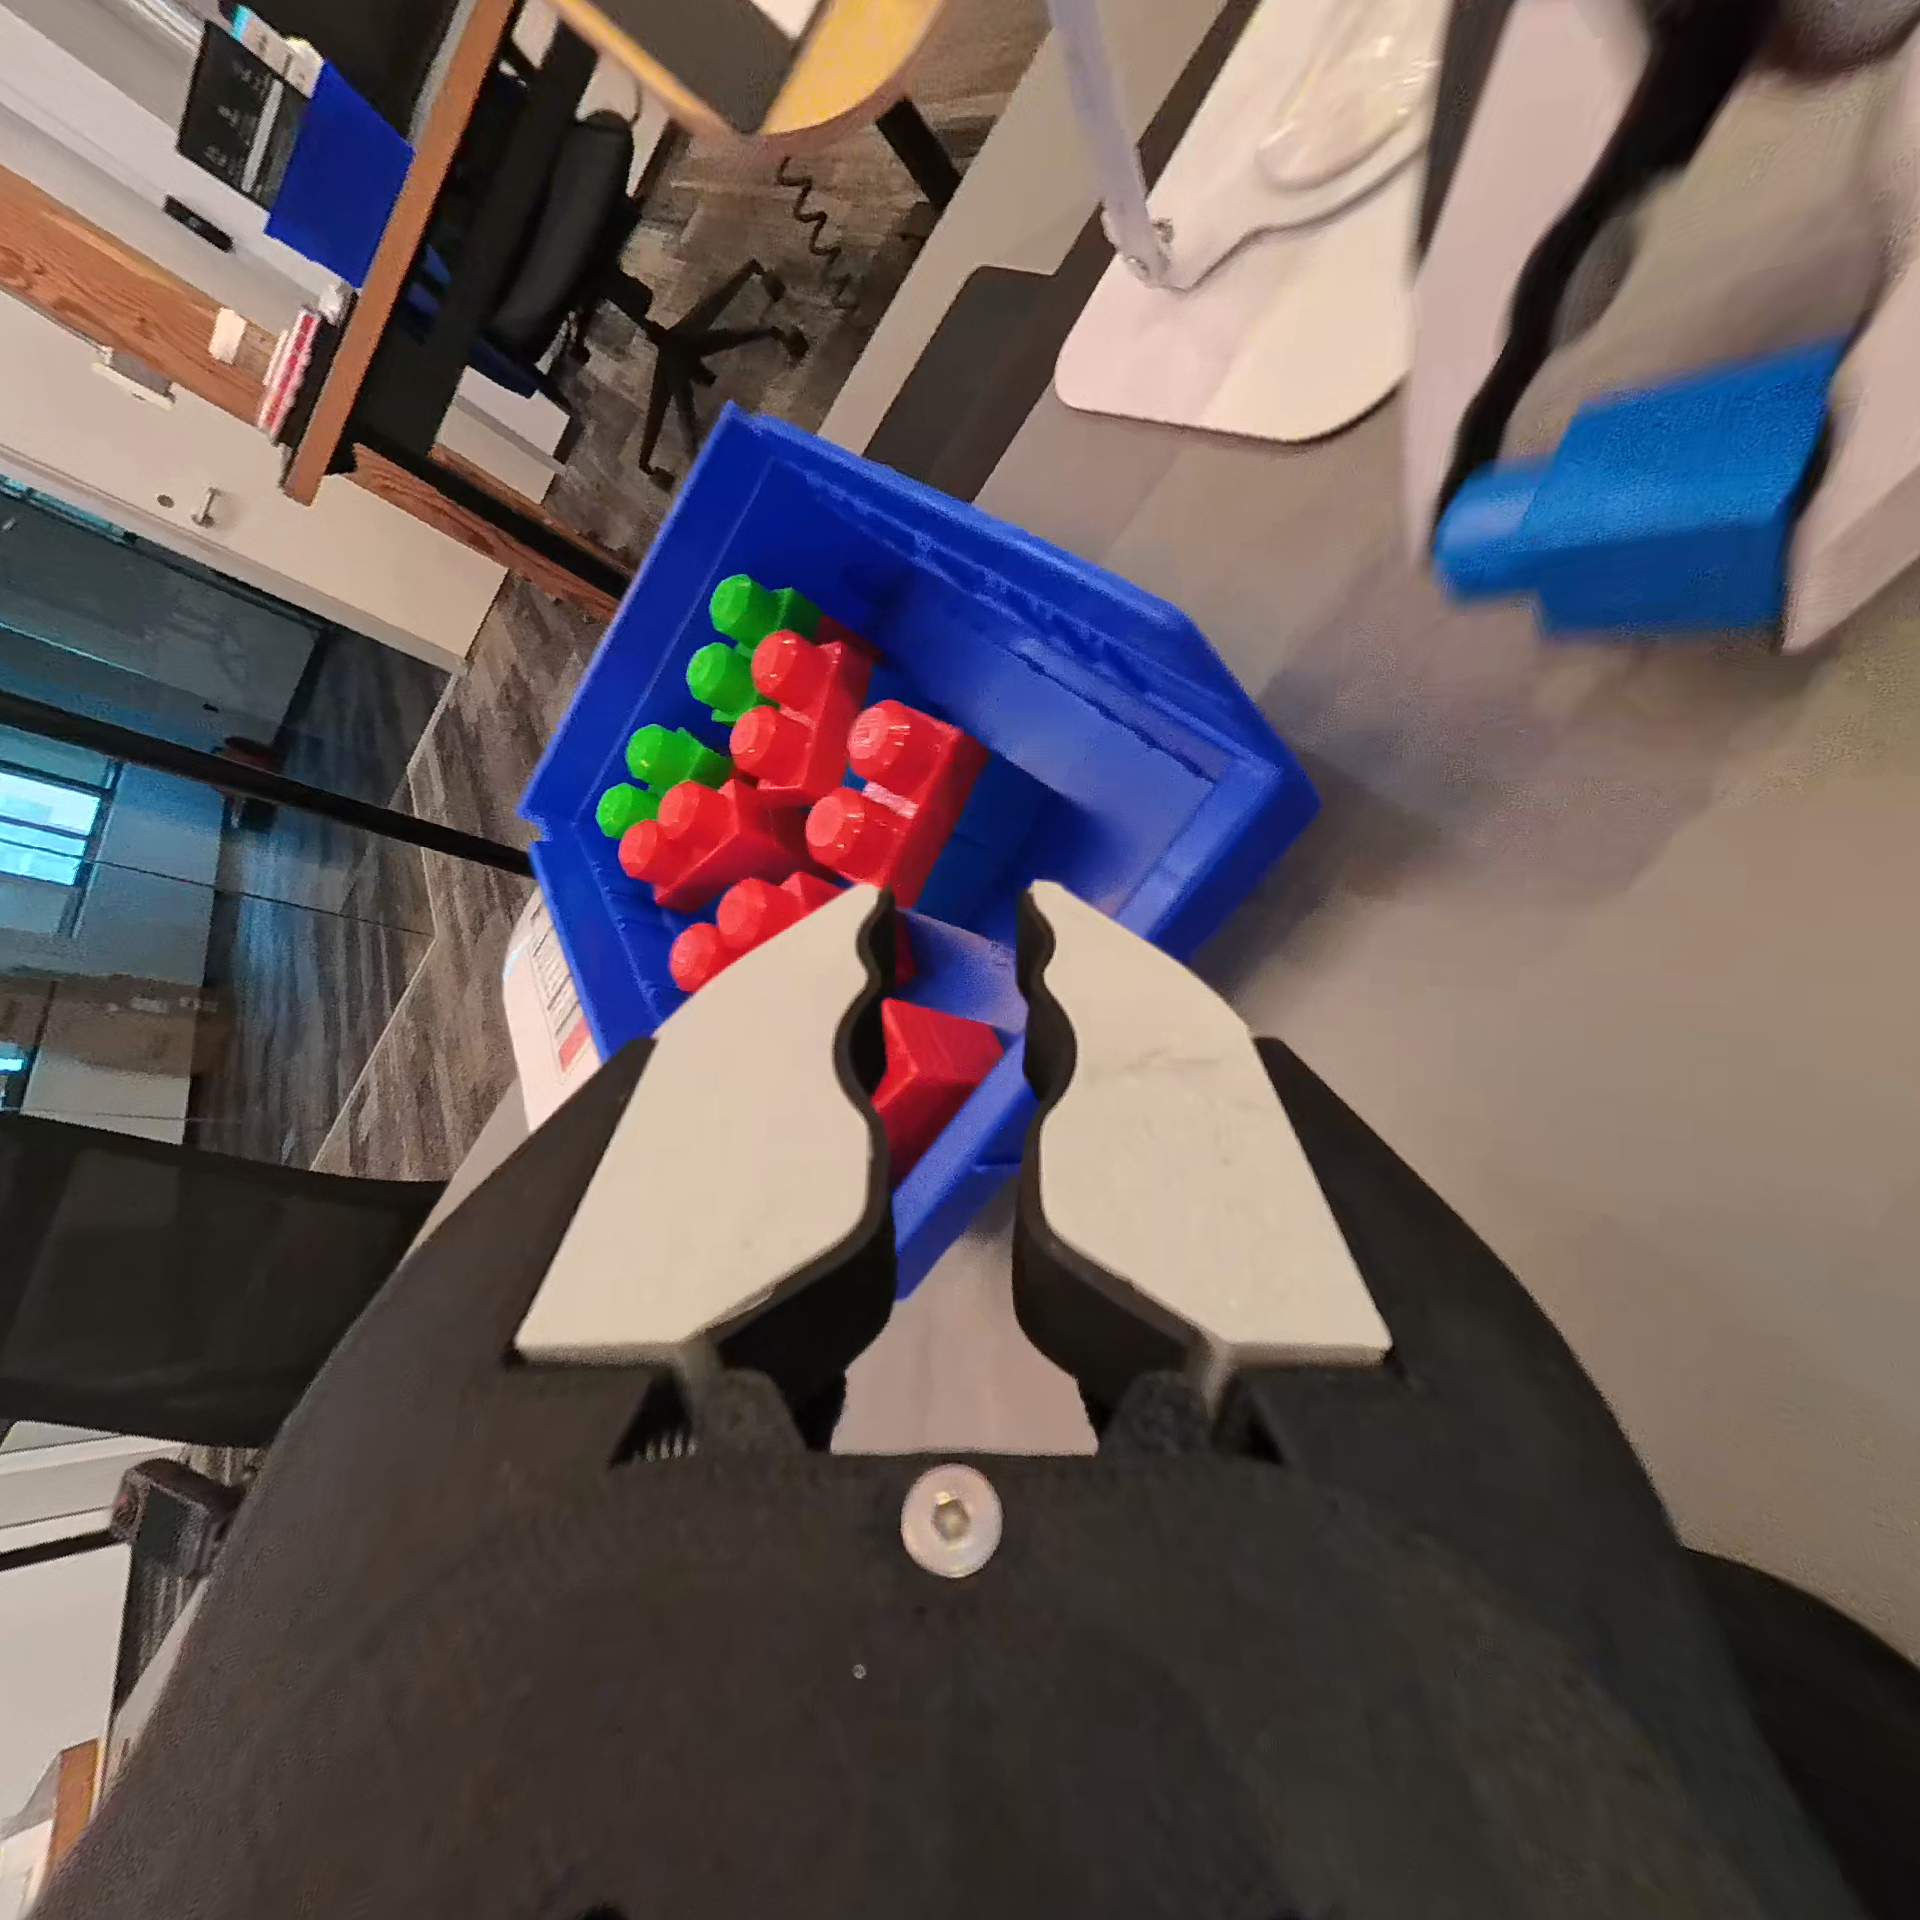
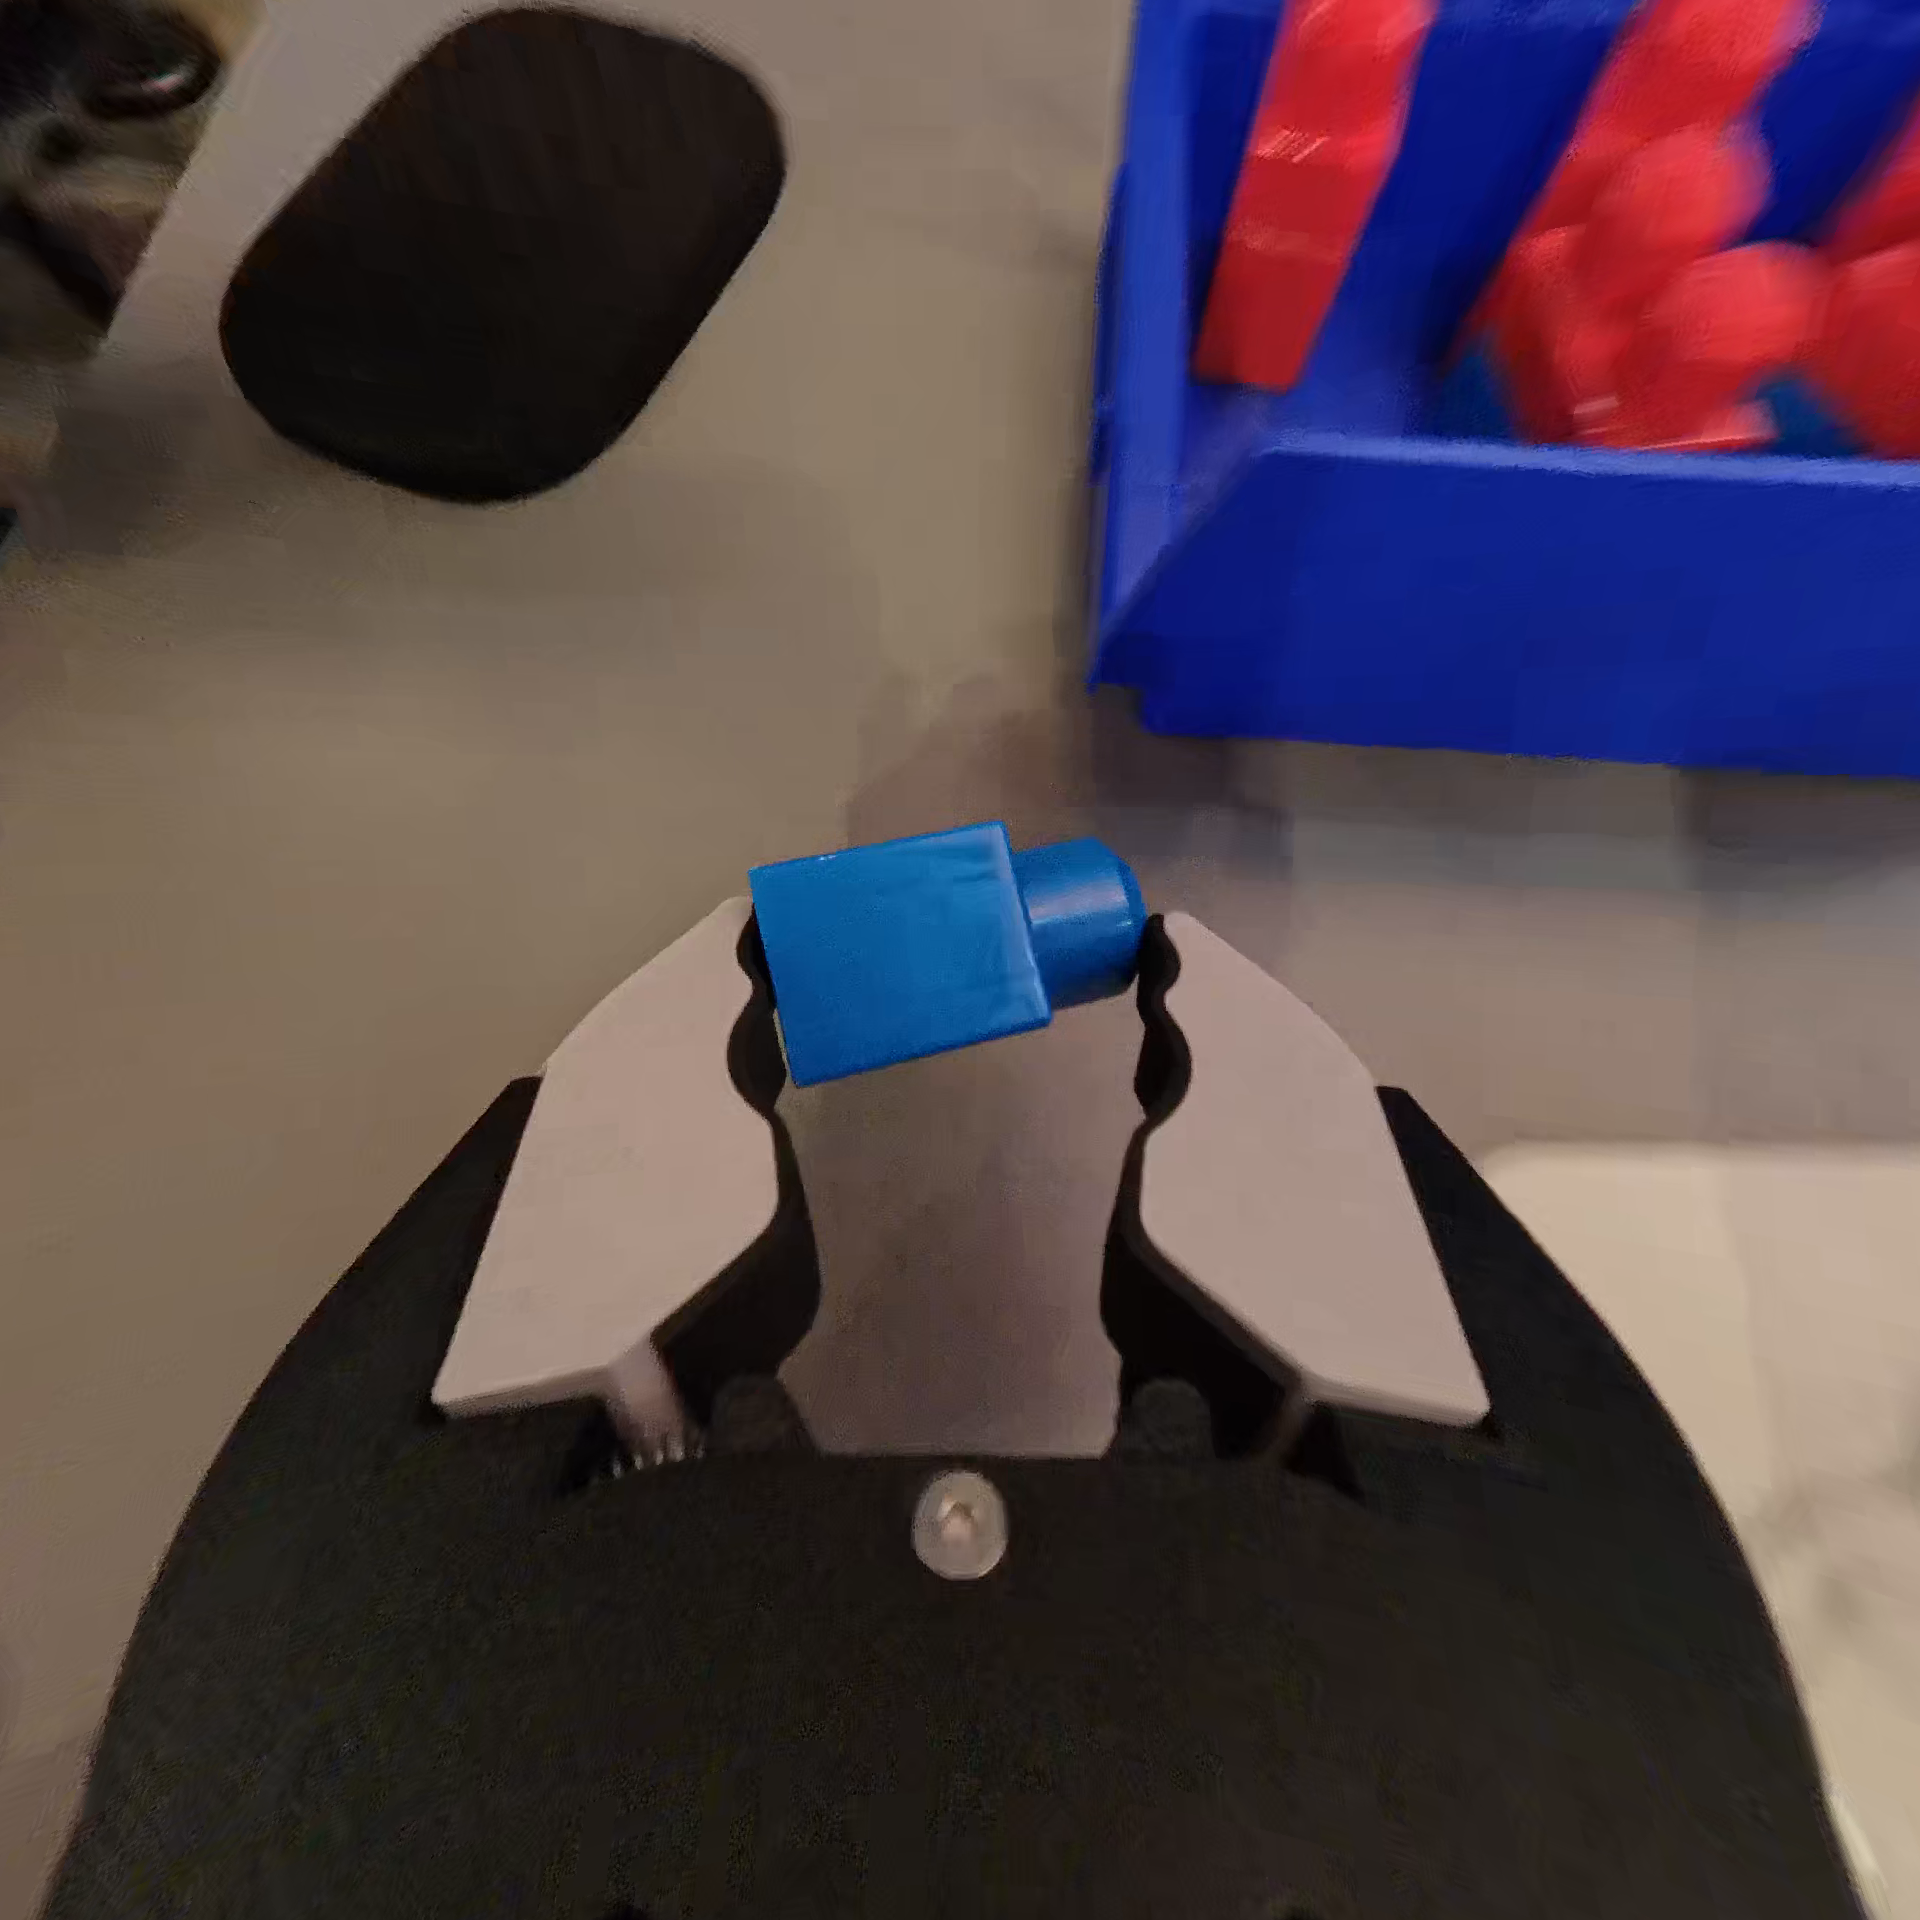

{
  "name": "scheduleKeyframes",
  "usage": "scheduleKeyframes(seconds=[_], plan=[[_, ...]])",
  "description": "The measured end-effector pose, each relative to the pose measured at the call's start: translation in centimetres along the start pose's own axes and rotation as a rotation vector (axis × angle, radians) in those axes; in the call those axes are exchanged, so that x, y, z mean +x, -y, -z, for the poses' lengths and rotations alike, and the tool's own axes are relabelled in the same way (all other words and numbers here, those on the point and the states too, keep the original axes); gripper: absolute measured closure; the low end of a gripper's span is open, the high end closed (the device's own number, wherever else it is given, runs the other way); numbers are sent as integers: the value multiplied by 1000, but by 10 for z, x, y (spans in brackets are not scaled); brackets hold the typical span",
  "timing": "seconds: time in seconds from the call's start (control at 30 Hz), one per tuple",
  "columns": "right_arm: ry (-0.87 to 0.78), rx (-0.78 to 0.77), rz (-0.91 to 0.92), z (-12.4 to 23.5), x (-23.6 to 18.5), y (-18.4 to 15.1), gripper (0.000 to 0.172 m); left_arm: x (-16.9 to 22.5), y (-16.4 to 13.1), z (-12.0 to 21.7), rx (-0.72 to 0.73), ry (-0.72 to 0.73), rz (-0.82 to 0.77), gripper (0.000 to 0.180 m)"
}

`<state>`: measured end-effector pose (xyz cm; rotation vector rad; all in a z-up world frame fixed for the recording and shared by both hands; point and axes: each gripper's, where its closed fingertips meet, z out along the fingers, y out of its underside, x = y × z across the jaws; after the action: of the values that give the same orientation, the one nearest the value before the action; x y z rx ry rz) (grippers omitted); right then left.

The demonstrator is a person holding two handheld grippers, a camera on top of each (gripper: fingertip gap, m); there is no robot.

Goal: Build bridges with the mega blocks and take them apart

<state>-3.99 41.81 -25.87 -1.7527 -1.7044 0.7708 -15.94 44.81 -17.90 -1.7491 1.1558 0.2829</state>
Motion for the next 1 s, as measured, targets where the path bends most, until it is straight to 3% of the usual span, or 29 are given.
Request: scheduleKeyframes(seconds=[0.07, 0.13, 0.27, 0.37, 0.5, 0.57, 0.63, 0.73, 0.83, 1.0], plan=[[-173, 40, 4, 64, 12, 0, 104, -13, -3, -4, -11, 10, 13, 157], [-445, 27, -29, 147, 44, -21, 104, -28, -9, -13, -29, 13, 32, 149], [-887, -31, -286, 309, 94, -118, 104, -42, -15, -49, -109, -48, -42, 133], [-1042, -146, -499, 371, 107, -203, 104, -36, -12, -80, -167, -160, -104, 128], [-1019, -268, -679, 374, 109, -269, 103, -24, -25, -115, -279, -324, -139, 123], [-1040, -331, -692, 372, 112, -284, 88, -18, -33, -124, -336, -383, -161, 123], [-1065, -329, -671, 373, 114, -281, 85, -15, -44, -131, -398, -419, -170, 121], [-1117, -281, -590, 378, 113, -253, 91, -14, -51, -139, -432, -442, -159, 118], [-1126, -188, -433, 371, 104, -200, 103, -13, -61, -142, -495, -490, -146, 134], [-969, -47, -205, 320, 73, -105, 112, -13, -63, -145, -472, -507, -102, 139]])
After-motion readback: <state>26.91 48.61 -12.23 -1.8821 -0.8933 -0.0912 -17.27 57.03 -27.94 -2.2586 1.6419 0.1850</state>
